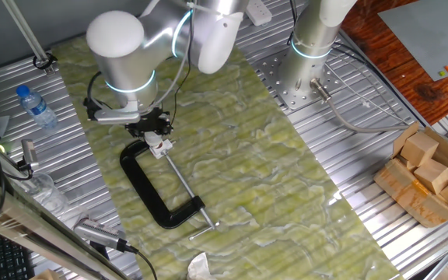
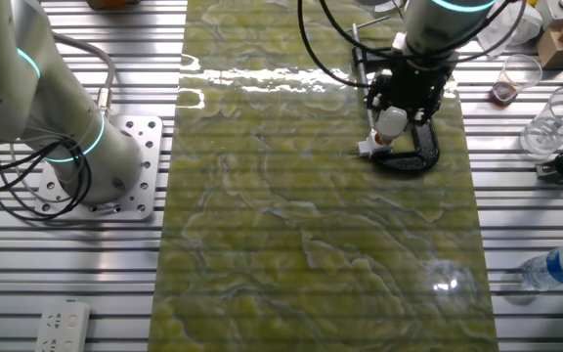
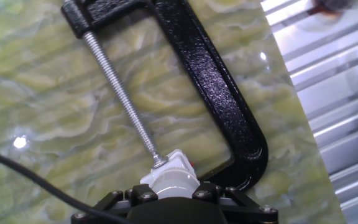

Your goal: Install the light bulb by rotating it

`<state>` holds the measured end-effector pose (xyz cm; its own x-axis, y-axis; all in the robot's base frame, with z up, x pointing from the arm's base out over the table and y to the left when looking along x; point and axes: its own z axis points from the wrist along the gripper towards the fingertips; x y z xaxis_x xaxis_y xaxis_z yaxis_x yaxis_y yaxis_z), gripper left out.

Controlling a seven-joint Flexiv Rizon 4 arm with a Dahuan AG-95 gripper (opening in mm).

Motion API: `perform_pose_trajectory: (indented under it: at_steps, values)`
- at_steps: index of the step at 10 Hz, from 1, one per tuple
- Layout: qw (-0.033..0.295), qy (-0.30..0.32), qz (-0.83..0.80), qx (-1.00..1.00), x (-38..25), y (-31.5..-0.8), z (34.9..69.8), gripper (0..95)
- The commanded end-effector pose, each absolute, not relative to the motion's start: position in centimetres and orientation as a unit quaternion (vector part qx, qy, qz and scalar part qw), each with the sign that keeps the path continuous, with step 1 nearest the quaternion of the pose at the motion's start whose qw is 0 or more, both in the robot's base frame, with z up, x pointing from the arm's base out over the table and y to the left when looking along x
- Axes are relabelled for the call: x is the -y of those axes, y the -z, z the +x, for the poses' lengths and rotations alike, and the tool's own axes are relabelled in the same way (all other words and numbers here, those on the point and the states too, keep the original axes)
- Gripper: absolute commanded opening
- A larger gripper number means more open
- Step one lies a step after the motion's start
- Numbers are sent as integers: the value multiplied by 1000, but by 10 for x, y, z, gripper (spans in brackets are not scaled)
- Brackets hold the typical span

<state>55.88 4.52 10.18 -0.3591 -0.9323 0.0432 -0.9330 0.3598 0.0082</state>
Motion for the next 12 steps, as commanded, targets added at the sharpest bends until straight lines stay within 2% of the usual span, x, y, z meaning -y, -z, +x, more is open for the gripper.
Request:
perform_pose_trajectory:
  at_steps: [1,12]
  values:
    - [24,-5,573,820,-46,-99,560,0]
    - [23,-5,601,799,-45,-100,558,0]
